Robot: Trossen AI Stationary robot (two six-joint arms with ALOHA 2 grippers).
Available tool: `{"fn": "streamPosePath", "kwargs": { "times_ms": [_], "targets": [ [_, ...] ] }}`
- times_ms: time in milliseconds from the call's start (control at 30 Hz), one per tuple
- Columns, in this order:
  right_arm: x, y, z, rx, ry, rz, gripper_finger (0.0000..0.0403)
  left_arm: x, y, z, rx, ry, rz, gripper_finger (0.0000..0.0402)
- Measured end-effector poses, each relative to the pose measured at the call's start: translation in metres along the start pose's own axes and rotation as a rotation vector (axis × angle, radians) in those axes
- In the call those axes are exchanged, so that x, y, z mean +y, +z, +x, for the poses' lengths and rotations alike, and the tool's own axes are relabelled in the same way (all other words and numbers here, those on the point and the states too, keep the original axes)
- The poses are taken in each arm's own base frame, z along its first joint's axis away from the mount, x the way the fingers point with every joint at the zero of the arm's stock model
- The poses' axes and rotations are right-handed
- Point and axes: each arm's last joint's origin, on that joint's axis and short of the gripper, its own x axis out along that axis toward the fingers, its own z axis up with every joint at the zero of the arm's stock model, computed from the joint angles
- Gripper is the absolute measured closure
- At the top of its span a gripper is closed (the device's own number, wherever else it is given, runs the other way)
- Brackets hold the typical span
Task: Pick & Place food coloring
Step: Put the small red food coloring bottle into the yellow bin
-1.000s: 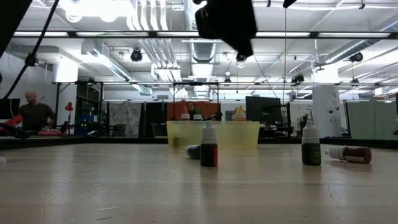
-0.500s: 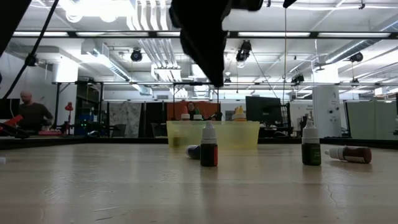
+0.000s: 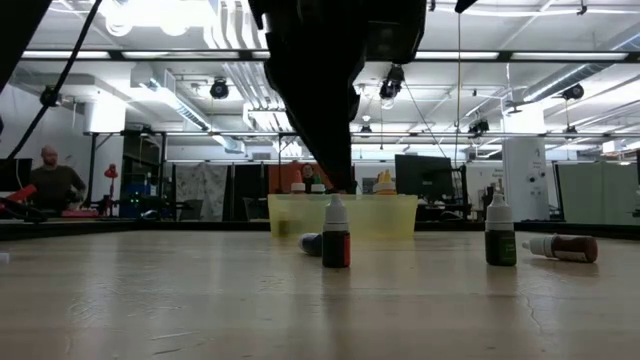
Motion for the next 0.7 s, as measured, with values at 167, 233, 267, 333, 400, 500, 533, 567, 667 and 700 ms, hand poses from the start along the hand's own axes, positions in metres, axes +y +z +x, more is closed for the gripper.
{"fn": "streamPosePath", "kwargs": {
  "times_ms": [167, 233, 267, 333, 400, 500, 533, 567, 667, 700],
  "targets": [
    [0.000, 0.000, 0.000, 0.000, 0.000, 0.000, 0.0239, 0.002, -0.002, 0.005, -0.001, 0.000, -0.001, 0.0278],
    [0.000, 0.000, 0.000, 0.000, 0.000, 0.000, 0.0239, 0.003, -0.004, 0.008, 0.007, 0.002, -0.001, 0.0278],
    [0.000, 0.000, 0.000, 0.000, 0.000, 0.000, 0.0239, 0.003, -0.005, 0.010, 0.013, 0.004, -0.002, 0.0278],
    [0.000, 0.000, 0.000, 0.000, 0.000, 0.000, 0.0239, 0.005, -0.007, 0.014, 0.016, 0.005, -0.004, 0.0278],
    [0.000, 0.000, 0.000, 0.000, 0.000, 0.001, 0.0239, 0.006, -0.009, 0.017, 0.026, 0.008, -0.006, 0.0278],
    [0.000, 0.000, 0.000, 0.000, 0.000, 0.005, 0.0239, 0.006, -0.008, 0.019, 0.015, 0.005, -0.007, 0.0278],
    [0.000, 0.000, 0.000, 0.000, 0.000, 0.005, 0.0239, 0.007, -0.008, 0.019, 0.009, 0.004, -0.007, 0.0278],
    [0.000, 0.000, 0.000, -0.001, 0.000, 0.005, 0.0239, 0.007, -0.007, 0.019, 0.004, 0.003, -0.007, 0.0278],
    [0.000, 0.000, 0.000, 0.000, 0.000, 0.005, 0.0239, 0.007, -0.005, 0.019, -0.017, -0.002, -0.009, 0.0278],
    [0.000, 0.000, 0.000, 0.000, 0.000, 0.006, 0.0239, 0.007, -0.005, 0.019, -0.021, -0.003, -0.009, 0.0278]
  ]
}}
